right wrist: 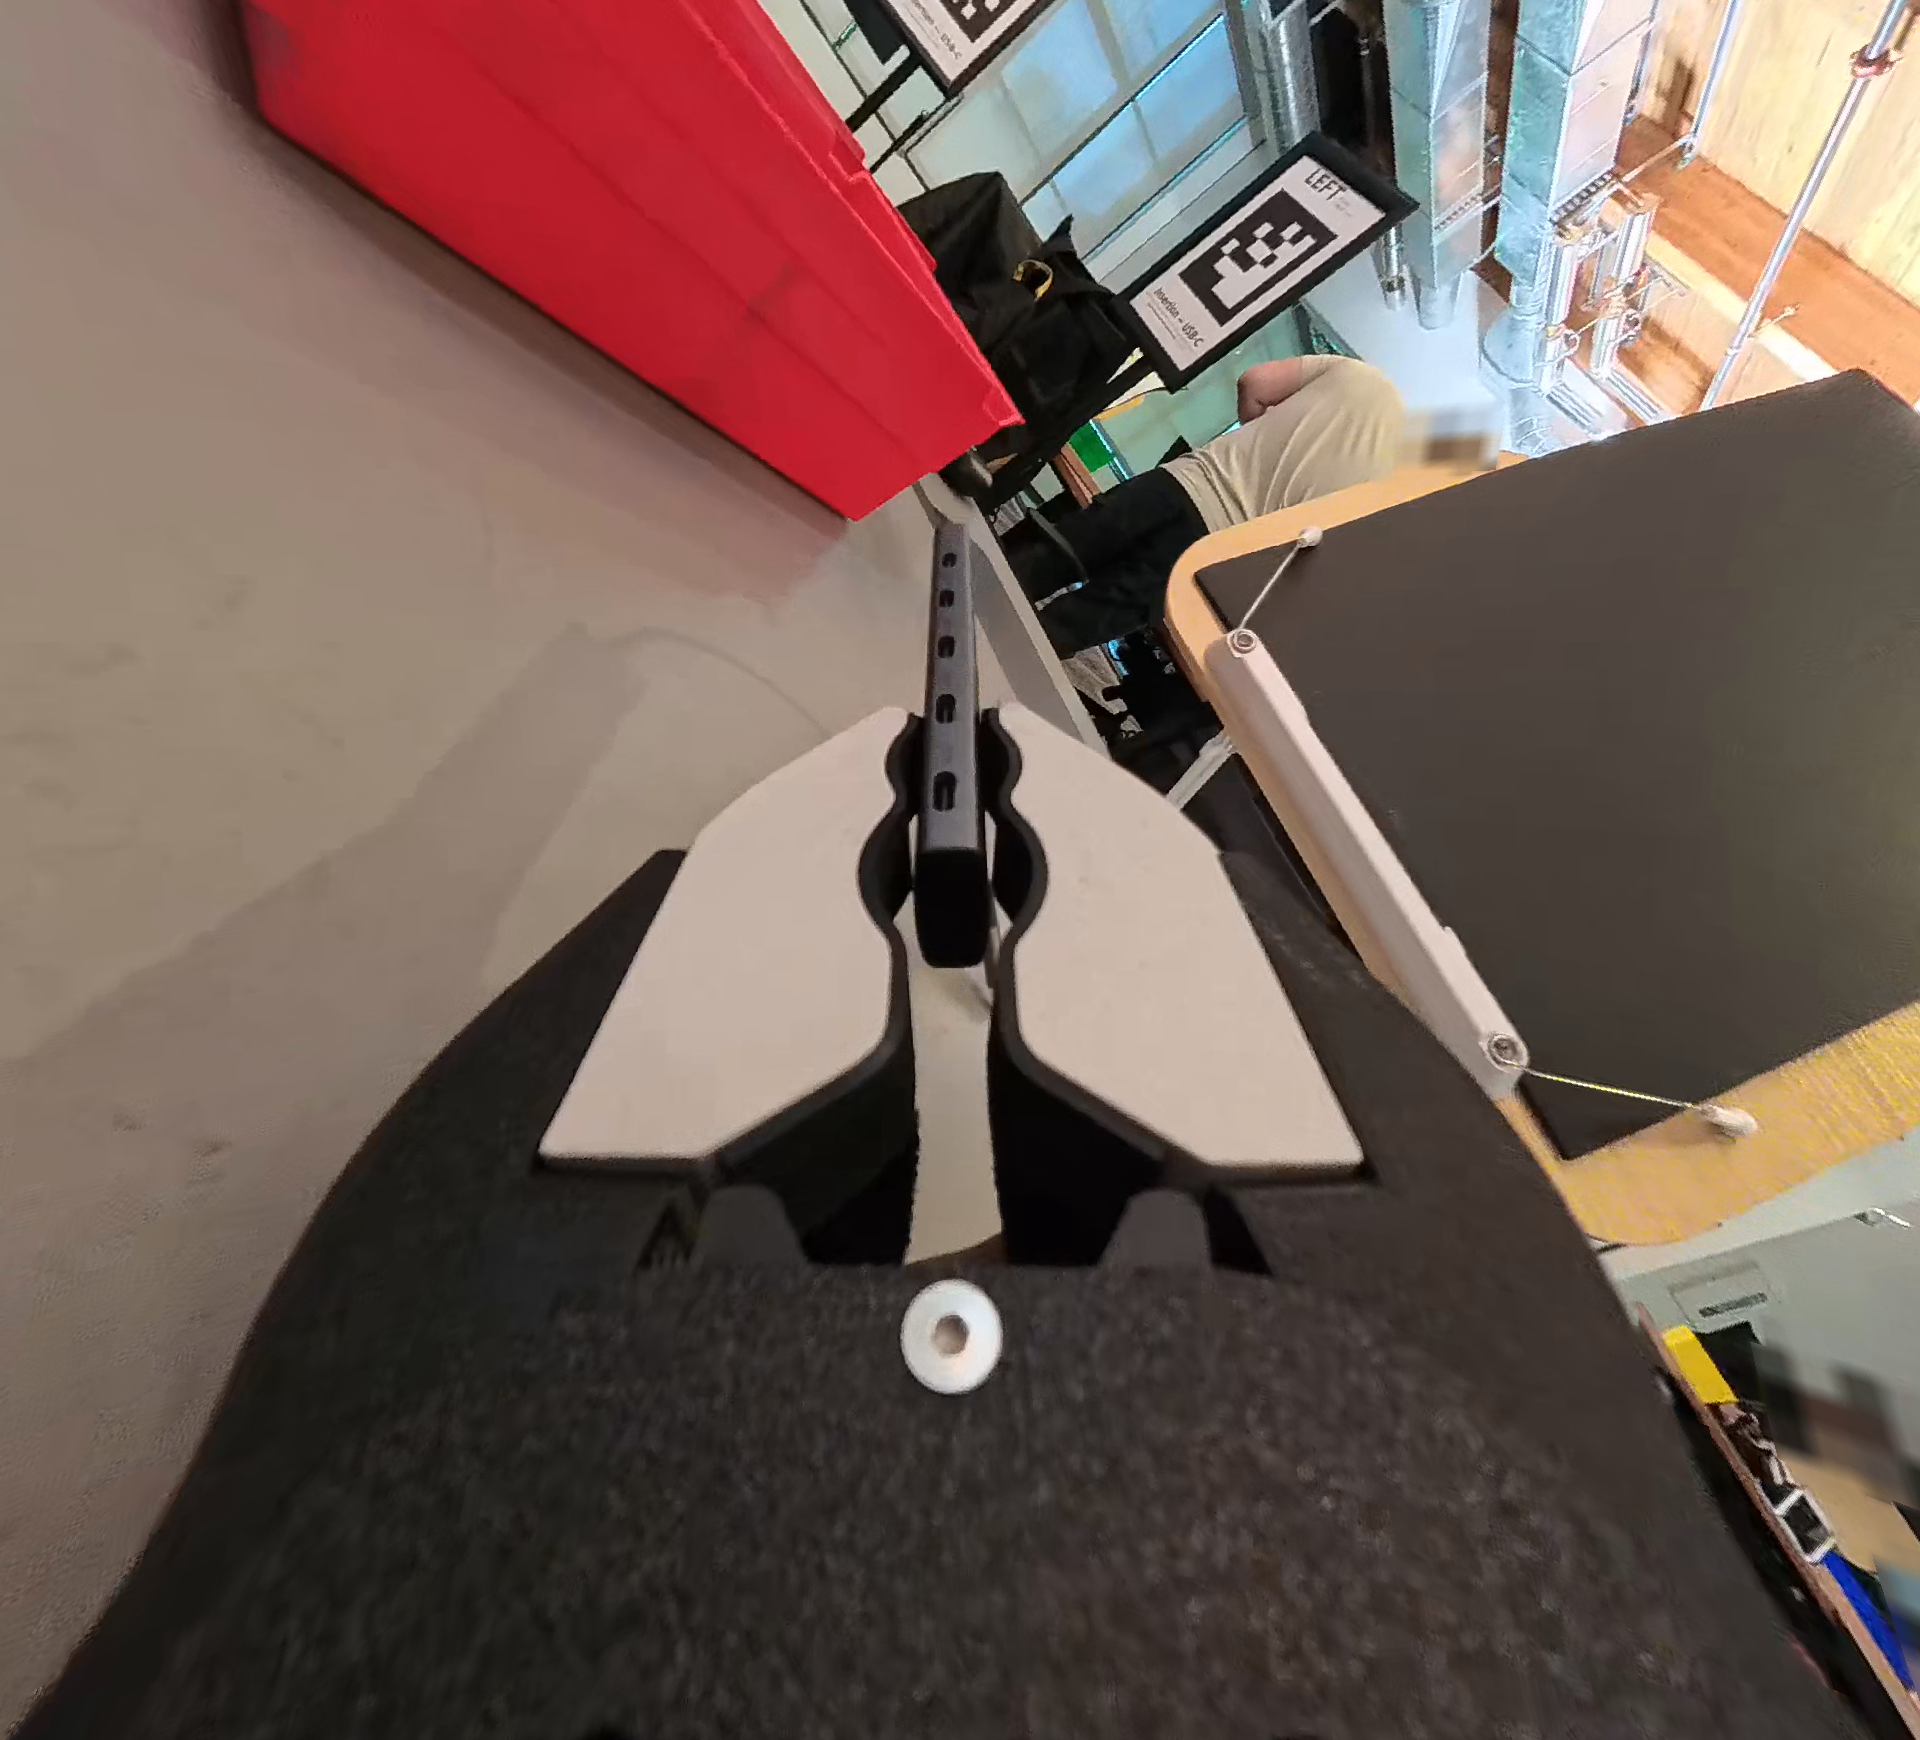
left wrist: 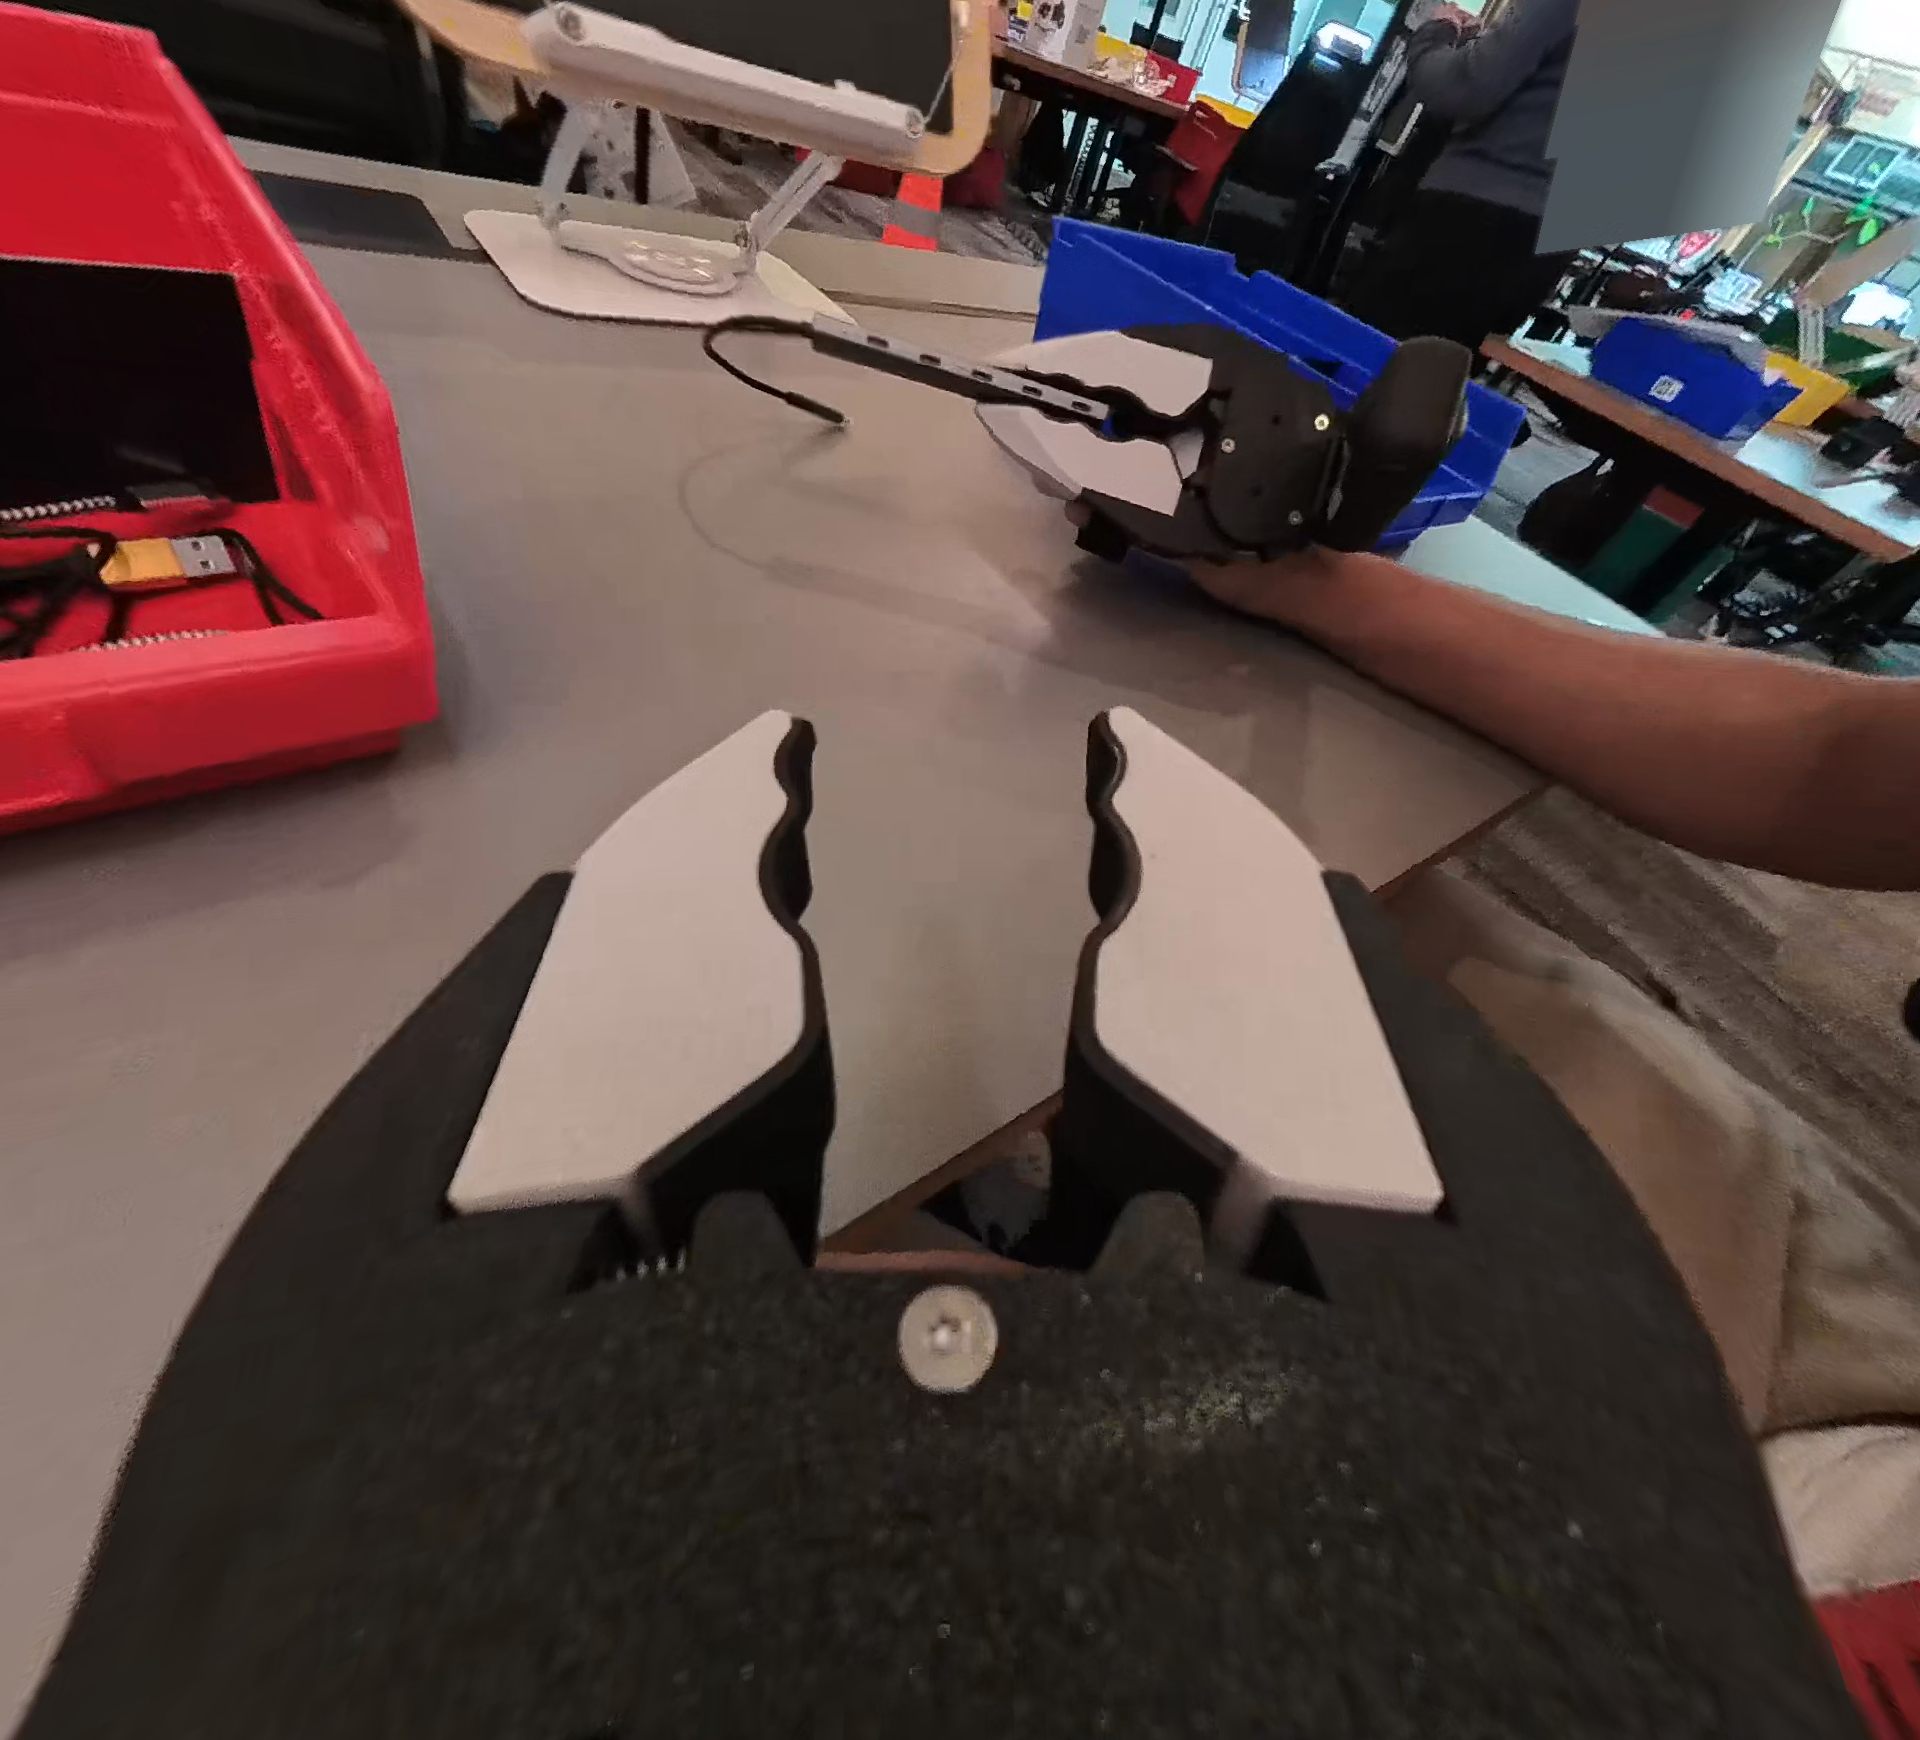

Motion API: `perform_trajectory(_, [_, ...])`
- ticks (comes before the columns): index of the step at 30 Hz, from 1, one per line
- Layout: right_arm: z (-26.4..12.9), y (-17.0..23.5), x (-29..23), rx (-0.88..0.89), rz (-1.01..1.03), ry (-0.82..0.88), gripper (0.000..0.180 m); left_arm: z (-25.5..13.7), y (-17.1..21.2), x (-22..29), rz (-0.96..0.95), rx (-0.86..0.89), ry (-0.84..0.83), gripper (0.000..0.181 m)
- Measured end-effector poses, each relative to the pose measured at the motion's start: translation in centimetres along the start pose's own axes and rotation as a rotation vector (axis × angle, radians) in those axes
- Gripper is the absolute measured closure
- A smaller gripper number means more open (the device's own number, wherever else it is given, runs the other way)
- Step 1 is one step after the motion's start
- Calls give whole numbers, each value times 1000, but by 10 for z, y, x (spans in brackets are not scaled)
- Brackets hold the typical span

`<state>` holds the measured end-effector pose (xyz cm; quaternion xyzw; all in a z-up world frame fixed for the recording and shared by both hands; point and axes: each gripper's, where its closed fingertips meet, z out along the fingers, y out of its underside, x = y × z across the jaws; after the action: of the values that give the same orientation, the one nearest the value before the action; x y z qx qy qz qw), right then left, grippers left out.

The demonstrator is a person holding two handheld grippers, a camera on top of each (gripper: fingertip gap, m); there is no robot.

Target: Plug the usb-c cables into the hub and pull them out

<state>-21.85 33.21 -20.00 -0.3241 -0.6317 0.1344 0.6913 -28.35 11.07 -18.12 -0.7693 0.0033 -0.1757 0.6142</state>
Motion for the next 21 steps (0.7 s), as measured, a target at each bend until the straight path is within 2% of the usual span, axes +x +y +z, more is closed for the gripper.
perform_trajectory(3, [2,1,-4,-10,-27,-13,170,-1,1,-17,-47,-47,-25,131])
perform_trajectory(5, [3,2,-6,-15,-35,-19,170,-5,-10,-33,41,-57,-16,136])
perform_trajectory(10, [2,2,-7,-12,-6,-40,170,-12,-80,-98,267,-197,92,135])
perform_trajectory(12, [2,3,-7,-11,2,-44,170,-3,-77,-122,332,-448,193,138])
perform_trajectory(15, [1,3,-6,-9,15,-46,170,15,-59,-174,484,-831,178,140])
perform_trajectory(17, [1,3,-6,-7,25,-49,170,23,-44,-194,509,-1056,208,148])
perform_trajectory(21, [1,4,-5,-3,44,-60,170,26,-16,-206,542,-1352,315,147])
